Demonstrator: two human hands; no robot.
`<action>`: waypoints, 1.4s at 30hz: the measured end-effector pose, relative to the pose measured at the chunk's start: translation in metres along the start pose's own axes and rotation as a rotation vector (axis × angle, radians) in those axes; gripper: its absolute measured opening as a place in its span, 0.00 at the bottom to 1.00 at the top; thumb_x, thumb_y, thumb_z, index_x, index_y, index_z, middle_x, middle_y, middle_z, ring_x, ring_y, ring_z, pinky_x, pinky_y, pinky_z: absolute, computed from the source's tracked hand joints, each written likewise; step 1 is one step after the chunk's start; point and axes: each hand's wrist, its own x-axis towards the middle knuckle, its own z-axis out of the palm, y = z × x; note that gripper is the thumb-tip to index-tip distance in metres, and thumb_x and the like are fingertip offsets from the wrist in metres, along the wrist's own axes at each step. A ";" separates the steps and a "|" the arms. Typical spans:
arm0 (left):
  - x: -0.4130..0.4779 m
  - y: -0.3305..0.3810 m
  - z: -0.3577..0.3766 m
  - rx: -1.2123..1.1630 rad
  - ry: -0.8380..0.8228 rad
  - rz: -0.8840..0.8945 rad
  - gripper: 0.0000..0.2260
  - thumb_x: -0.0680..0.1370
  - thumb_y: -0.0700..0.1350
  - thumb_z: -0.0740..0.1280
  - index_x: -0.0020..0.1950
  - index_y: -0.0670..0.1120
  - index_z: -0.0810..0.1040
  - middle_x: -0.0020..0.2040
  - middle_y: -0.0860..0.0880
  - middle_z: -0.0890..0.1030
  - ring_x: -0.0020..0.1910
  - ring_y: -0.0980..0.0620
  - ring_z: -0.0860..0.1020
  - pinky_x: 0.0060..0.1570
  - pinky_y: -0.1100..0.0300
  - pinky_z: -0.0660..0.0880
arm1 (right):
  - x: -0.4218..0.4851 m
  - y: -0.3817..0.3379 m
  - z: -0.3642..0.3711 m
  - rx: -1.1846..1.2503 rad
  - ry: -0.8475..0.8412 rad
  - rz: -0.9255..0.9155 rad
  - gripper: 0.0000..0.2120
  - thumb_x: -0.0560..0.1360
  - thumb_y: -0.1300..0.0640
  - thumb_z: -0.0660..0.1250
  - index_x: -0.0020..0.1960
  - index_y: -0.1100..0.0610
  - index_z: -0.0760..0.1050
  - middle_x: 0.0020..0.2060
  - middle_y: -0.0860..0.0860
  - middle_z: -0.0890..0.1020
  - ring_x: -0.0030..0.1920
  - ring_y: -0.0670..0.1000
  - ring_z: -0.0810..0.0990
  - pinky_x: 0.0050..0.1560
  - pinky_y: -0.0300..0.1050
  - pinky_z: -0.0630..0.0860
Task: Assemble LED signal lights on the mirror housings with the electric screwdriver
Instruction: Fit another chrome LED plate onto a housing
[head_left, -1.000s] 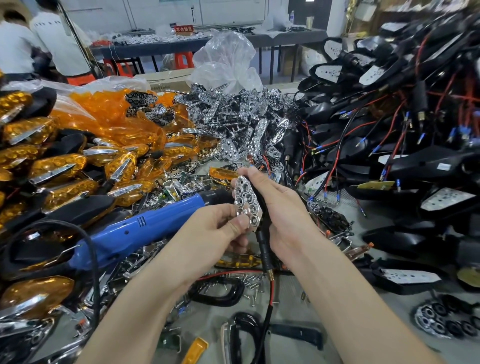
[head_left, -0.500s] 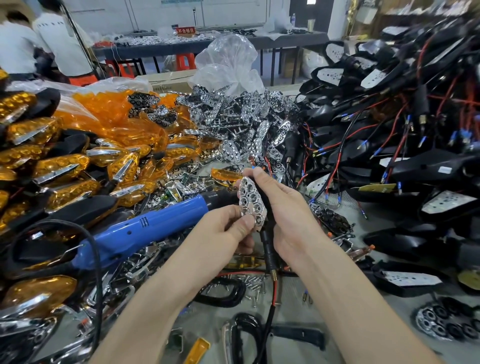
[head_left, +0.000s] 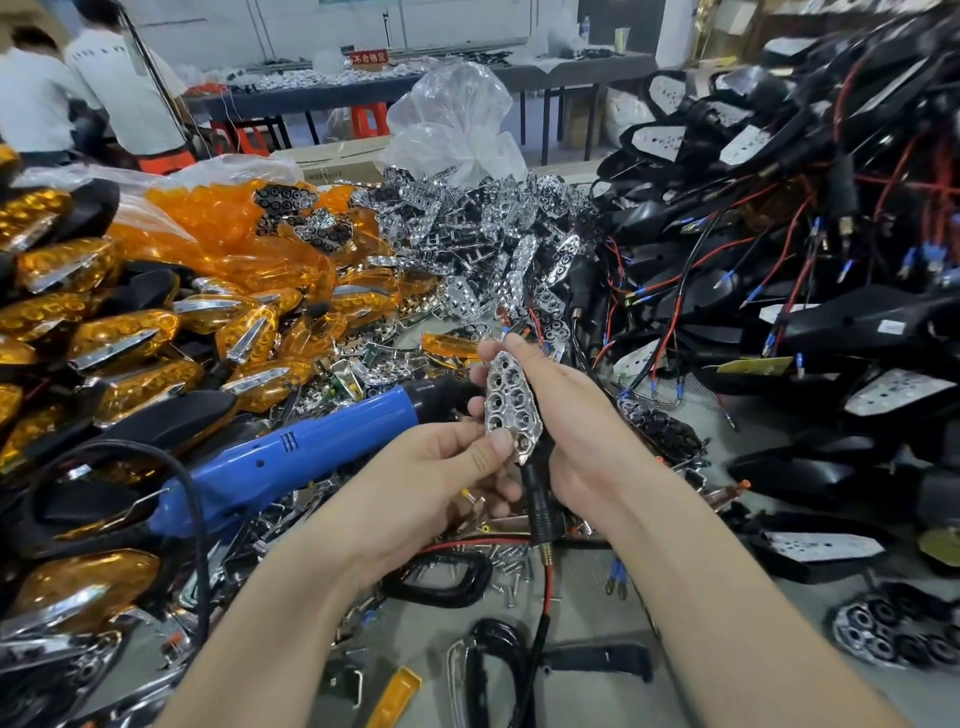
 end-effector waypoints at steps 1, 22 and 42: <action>0.000 0.000 0.000 0.005 0.000 0.000 0.08 0.75 0.46 0.67 0.41 0.42 0.81 0.36 0.44 0.81 0.35 0.54 0.80 0.37 0.63 0.78 | 0.000 0.000 0.000 0.006 0.001 0.001 0.14 0.84 0.49 0.64 0.49 0.55 0.84 0.39 0.51 0.84 0.34 0.49 0.82 0.27 0.40 0.77; 0.003 -0.010 0.004 0.115 0.107 0.034 0.09 0.76 0.54 0.71 0.40 0.51 0.86 0.37 0.47 0.82 0.39 0.52 0.80 0.44 0.57 0.77 | 0.005 0.008 0.002 0.030 0.073 -0.034 0.17 0.84 0.51 0.64 0.43 0.54 0.87 0.36 0.50 0.84 0.32 0.48 0.82 0.30 0.41 0.79; 0.006 -0.020 0.017 0.346 0.356 0.085 0.12 0.83 0.47 0.63 0.45 0.45 0.82 0.32 0.51 0.79 0.34 0.55 0.77 0.41 0.59 0.76 | 0.010 0.014 0.007 0.014 0.169 -0.055 0.18 0.84 0.51 0.64 0.41 0.52 0.87 0.35 0.49 0.83 0.32 0.48 0.81 0.37 0.46 0.79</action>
